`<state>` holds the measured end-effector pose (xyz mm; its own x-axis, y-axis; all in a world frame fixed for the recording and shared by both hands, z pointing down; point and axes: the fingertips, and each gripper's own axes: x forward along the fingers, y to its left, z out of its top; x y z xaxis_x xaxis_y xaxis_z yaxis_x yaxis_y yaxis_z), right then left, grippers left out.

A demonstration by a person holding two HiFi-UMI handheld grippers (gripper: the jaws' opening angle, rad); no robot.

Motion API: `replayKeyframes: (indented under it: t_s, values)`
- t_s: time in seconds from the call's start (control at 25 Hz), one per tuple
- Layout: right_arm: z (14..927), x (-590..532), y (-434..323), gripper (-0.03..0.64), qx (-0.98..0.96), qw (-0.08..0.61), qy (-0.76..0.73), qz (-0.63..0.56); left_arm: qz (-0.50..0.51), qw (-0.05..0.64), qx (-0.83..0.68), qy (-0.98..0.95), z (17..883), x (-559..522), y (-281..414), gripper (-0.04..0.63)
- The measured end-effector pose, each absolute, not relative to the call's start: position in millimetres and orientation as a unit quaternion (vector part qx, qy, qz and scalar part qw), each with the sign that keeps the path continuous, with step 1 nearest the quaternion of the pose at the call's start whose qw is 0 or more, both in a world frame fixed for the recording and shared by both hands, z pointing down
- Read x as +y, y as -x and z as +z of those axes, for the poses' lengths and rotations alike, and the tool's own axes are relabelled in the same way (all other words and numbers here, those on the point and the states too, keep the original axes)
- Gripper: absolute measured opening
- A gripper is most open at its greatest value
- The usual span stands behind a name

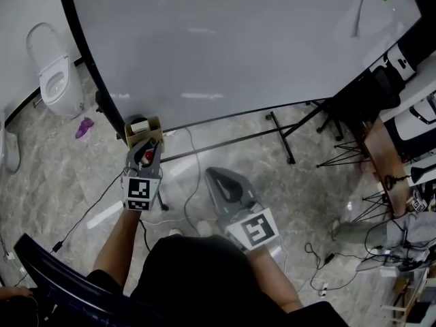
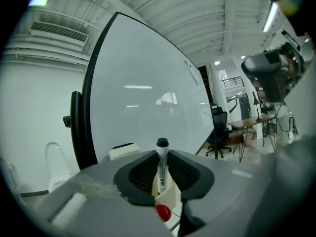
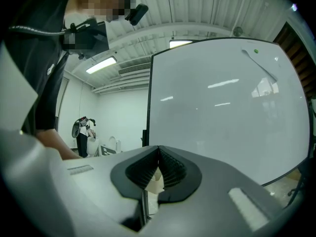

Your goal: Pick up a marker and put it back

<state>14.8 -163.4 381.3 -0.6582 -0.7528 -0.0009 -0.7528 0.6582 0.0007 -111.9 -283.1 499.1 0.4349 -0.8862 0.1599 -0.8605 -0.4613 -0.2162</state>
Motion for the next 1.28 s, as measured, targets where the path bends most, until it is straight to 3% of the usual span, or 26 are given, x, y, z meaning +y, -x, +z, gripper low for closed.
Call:
replayKeyframes:
  t_s: [0.68,0.96,1.28]
  values:
    - [384,-168,-22,0.009,0.906,-0.003,0.422,0.001,-0.168,0.045,0.506,0.845,528,-291,103,0.083]
    - [383,-168,-25,0.009,0.908,-0.002,0.419,0.000,-0.172,0.042,0.504,0.845,529,-287,100,0.127]
    - [385,-169,-18,0.009,0.915,-0.002,0.403,0.001,-0.153,0.042,0.512,0.844,512,-272,98,0.133]
